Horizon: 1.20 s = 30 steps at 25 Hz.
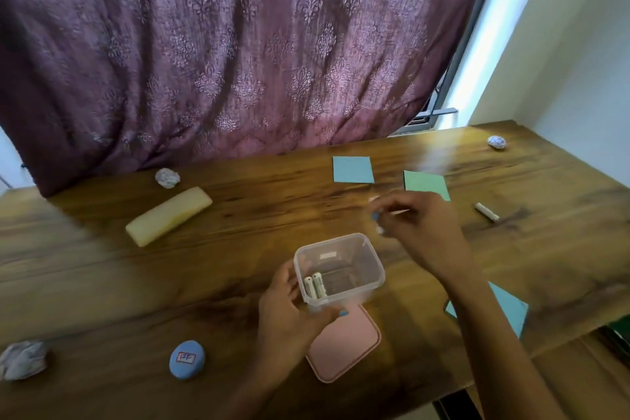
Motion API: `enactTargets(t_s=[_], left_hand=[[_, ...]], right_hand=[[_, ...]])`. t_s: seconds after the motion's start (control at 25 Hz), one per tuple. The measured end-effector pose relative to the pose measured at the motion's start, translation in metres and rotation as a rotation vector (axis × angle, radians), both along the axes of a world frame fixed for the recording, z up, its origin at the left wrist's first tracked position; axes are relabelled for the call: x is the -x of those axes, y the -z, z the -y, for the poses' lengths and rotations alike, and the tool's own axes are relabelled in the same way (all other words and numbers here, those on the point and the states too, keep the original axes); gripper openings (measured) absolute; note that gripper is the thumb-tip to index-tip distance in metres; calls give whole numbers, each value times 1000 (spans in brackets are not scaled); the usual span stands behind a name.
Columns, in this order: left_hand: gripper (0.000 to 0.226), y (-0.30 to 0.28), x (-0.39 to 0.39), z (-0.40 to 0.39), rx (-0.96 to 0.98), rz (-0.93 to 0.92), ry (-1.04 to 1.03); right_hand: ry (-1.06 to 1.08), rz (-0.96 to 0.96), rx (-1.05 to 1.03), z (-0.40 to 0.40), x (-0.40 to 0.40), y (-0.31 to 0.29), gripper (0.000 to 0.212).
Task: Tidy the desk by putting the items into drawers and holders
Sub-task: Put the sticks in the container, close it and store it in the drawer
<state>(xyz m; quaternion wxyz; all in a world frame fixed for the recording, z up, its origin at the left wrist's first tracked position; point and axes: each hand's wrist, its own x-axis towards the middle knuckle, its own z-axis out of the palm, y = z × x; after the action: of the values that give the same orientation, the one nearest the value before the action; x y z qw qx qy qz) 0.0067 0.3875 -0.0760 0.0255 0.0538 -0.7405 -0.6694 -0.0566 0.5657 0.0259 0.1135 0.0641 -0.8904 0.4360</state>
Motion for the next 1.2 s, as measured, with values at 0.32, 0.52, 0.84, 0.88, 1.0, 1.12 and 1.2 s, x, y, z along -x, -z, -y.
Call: enactTargets(t_s=[0.32,0.52,0.84,0.88,1.0,1.12,1.2], left_hand=[[80,-2,13,-46,-8,-43,-8],[81,0,21,-60,21,-68,0],[79,-3,46,-91,-18,-31,21],[78,-4,51,-95,-17,-28,26],[79,-8,64,-106,7,-30,57],[82,-6,75,-115,17,-28,75],[84,-6,79,-120,27,-18,83]], right_hand=[[-174,434,-894,35,14,10,15],[-289,381,-1138,22,23,20,26],[-12,135,-214,-56,40,-7,16],[82,72,-108,-73,50,-7,15],[399,52,-64,-130,93,25,12],[493,243,-321,-176,119,75,39],[463,287,-444,-191,124,98,43]])
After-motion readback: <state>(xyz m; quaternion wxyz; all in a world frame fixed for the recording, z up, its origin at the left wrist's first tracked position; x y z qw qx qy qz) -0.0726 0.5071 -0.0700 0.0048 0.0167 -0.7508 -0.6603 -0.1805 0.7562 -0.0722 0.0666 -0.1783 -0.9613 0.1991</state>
